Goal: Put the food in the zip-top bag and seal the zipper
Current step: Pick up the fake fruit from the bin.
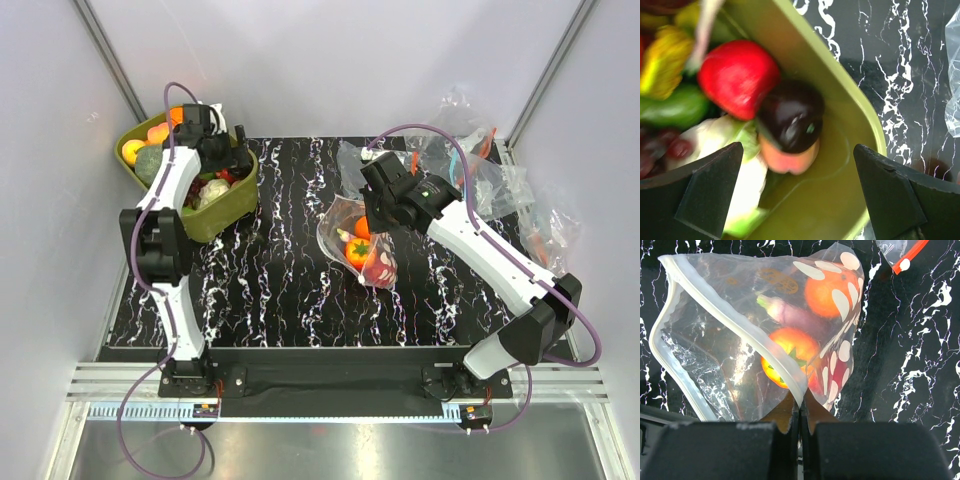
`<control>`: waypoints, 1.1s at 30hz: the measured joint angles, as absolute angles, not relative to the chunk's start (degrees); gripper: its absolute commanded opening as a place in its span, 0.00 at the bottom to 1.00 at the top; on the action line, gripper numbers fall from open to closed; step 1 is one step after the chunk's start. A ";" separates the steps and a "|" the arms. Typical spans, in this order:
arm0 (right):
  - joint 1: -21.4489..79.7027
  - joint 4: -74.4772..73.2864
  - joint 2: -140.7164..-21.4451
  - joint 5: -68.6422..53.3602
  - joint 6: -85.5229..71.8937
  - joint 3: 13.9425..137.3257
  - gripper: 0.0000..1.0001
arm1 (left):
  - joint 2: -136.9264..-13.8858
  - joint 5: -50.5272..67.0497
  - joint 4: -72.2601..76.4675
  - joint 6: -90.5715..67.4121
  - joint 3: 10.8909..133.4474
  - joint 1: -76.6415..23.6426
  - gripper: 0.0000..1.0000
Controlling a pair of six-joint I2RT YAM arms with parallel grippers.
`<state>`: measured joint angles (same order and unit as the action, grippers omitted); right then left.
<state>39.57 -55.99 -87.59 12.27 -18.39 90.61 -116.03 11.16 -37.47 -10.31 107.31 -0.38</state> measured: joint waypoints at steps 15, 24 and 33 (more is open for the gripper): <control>39.57 -55.68 -87.59 12.16 -18.41 89.54 0.00 | -124.38 20.27 -33.74 -11.62 108.88 2.00 0.48; 39.57 -55.33 -87.59 10.83 -18.39 89.30 0.00 | -105.25 19.59 -21.65 -11.90 87.22 1.98 0.44; 39.57 -55.37 -87.59 10.83 -18.33 89.34 0.00 | -86.74 18.81 -11.03 -15.09 75.07 1.08 0.45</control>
<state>39.57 -55.37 -87.59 10.83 -18.33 89.34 -86.74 18.81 -11.03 -15.09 75.07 1.08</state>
